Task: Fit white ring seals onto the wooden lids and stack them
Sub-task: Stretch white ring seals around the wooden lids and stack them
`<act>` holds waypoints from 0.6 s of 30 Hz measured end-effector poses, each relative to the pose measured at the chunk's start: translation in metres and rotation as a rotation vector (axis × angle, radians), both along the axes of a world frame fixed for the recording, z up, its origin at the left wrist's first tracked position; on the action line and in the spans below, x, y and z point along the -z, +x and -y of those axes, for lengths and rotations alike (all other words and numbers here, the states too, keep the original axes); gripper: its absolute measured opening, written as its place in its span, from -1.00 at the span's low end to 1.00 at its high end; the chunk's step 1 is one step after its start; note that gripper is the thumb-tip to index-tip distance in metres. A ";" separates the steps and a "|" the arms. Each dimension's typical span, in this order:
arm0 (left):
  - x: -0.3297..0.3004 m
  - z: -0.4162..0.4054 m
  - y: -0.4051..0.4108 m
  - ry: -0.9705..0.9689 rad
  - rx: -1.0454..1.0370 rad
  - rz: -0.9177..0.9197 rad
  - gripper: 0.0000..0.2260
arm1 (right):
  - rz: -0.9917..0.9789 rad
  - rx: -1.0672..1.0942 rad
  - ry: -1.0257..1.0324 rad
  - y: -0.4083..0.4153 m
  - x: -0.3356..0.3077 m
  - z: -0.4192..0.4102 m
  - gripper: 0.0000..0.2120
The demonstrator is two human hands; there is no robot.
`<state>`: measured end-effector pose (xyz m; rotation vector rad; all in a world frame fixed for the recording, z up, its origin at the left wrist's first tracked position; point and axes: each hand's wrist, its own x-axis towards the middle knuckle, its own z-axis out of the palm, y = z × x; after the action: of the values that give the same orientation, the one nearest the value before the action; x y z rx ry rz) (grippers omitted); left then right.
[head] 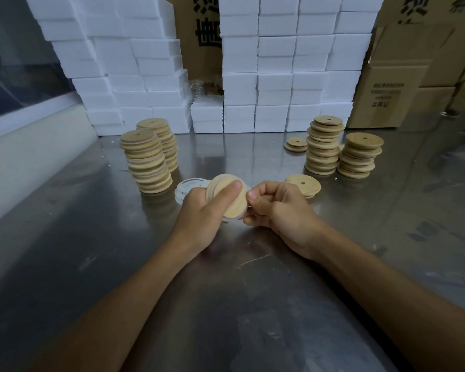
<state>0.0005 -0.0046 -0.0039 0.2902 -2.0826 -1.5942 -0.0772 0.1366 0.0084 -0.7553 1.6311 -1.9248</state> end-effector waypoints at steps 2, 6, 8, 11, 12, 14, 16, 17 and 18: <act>0.000 0.001 0.000 0.013 0.021 0.016 -0.62 | -0.089 0.035 0.011 0.002 0.002 0.002 -0.83; -0.001 -0.001 0.004 -0.031 0.104 0.033 -0.73 | -0.381 0.134 0.092 0.002 0.000 0.000 -0.86; -0.001 -0.002 0.004 -0.126 0.156 0.055 -0.72 | -0.576 0.181 0.124 0.000 -0.002 -0.003 -0.90; 0.000 -0.004 0.003 -0.228 0.198 0.060 -0.69 | -0.769 0.182 0.150 0.000 -0.004 -0.005 -0.89; 0.000 -0.004 0.003 -0.217 0.191 0.051 -0.68 | -0.781 0.175 0.145 0.000 -0.004 -0.004 -0.90; 0.000 -0.004 0.003 -0.171 0.165 0.023 -0.72 | -0.711 0.149 0.113 -0.002 -0.004 -0.003 -0.92; 0.001 -0.004 0.003 -0.138 0.147 -0.006 -0.77 | -0.535 0.097 0.073 -0.002 -0.004 -0.002 -0.92; 0.001 -0.004 0.002 -0.122 0.135 -0.020 -0.77 | -0.455 0.070 0.053 -0.003 -0.004 -0.002 -0.90; 0.000 -0.004 0.002 -0.102 0.119 -0.030 -0.75 | -0.401 0.050 0.033 -0.003 -0.004 -0.002 -0.89</act>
<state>0.0028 -0.0004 -0.0043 0.1080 -2.1856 -1.5430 -0.0804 0.1391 0.0120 -1.1549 1.9233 -1.8590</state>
